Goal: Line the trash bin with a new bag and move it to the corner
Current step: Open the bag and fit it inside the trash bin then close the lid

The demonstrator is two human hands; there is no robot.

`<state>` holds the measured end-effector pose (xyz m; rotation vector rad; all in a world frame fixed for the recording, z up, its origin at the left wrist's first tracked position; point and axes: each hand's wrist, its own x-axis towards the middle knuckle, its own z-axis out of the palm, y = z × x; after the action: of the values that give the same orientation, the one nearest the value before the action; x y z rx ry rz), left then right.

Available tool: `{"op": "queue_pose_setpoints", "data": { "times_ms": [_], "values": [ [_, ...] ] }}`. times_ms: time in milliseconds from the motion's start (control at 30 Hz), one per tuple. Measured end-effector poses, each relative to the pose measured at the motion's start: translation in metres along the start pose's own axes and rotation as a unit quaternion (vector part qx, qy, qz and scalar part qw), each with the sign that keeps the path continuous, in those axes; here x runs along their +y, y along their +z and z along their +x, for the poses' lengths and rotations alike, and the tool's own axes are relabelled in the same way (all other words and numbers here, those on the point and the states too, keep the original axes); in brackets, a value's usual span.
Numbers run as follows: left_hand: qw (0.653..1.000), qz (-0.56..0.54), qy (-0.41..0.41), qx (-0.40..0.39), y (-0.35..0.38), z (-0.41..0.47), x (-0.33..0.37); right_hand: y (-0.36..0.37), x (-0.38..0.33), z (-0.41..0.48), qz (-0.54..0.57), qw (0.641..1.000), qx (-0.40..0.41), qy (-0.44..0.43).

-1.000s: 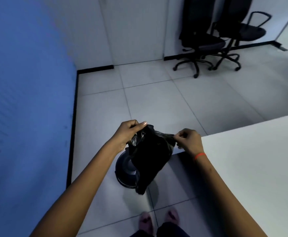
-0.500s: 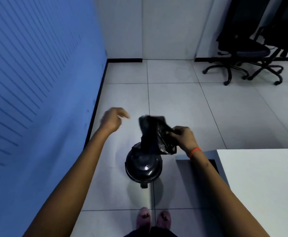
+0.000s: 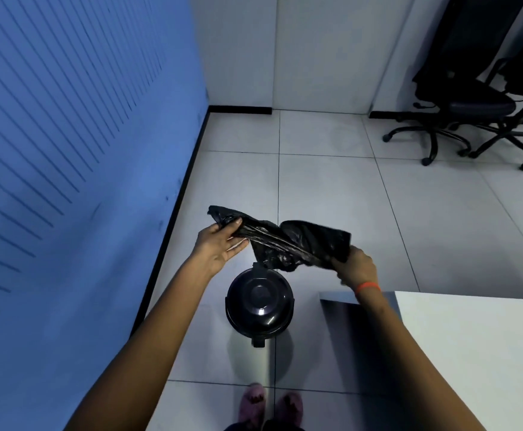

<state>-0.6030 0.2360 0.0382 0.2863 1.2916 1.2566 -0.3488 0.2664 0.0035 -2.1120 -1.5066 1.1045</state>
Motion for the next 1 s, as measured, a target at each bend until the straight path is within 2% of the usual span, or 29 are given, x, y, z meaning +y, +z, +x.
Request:
{"op": "queue_pose_setpoints", "data": {
  "times_ms": [33,67,133,167,233,333,400,467,600,667,733,800,867,933,1000],
  "values": [
    [1.0,0.002,-0.015,-0.016,0.003,0.0,-0.002,0.004,0.001,0.001,-0.078,0.995,0.037,-0.057],
    [0.999,0.026,-0.022,-0.032,0.009,0.0,-0.005,0.007,-0.005,-0.003,-0.091,0.983,0.09,-0.133],
    [0.995,0.092,-0.01,-0.048,0.024,-0.004,-0.01,0.011,-0.029,-0.017,-0.018,0.936,0.208,-0.285],
    [0.992,0.12,0.005,-0.046,0.031,-0.005,-0.012,0.01,-0.045,-0.025,0.011,0.912,0.237,-0.334],
    [0.988,0.147,0.027,-0.036,0.041,-0.006,-0.014,0.011,-0.063,-0.031,0.051,0.907,0.178,-0.379],
    [0.989,0.141,0.021,-0.051,0.05,-0.008,-0.016,0.018,-0.068,-0.027,0.087,0.948,-0.003,-0.308],
    [0.99,0.119,0.007,-0.079,0.052,-0.01,-0.016,0.022,-0.064,-0.024,0.137,0.955,-0.062,-0.255],
    [0.986,0.133,-0.009,-0.096,0.051,-0.012,-0.016,0.024,-0.06,-0.025,0.208,0.948,-0.12,-0.21],
    [0.979,0.16,-0.032,-0.12,0.04,-0.012,-0.021,0.028,-0.058,-0.029,0.253,0.92,-0.224,-0.198],
    [0.98,0.146,-0.041,-0.126,0.029,-0.014,-0.021,0.029,-0.058,-0.032,0.322,0.907,-0.229,-0.144],
    [0.981,0.15,-0.045,-0.118,0.01,-0.015,-0.018,0.027,-0.051,-0.026,0.398,0.895,-0.195,-0.045],
    [0.972,0.221,-0.025,-0.077,-0.018,-0.012,-0.015,0.024,-0.039,-0.013,0.489,0.852,-0.173,0.078],
    [0.949,0.314,0.018,-0.009,-0.051,-0.007,-0.013,0.026,-0.027,-0.003,0.552,0.809,-0.144,0.142],
    [0.955,0.295,0.004,0.033,-0.077,-0.006,-0.007,0.036,-0.021,-0.002,0.542,0.821,-0.102,0.147],
    [0.973,0.221,-0.065,0.007,-0.089,-0.009,-0.001,0.043,-0.025,-0.019,0.495,0.86,-0.085,0.09]
  ]
}}
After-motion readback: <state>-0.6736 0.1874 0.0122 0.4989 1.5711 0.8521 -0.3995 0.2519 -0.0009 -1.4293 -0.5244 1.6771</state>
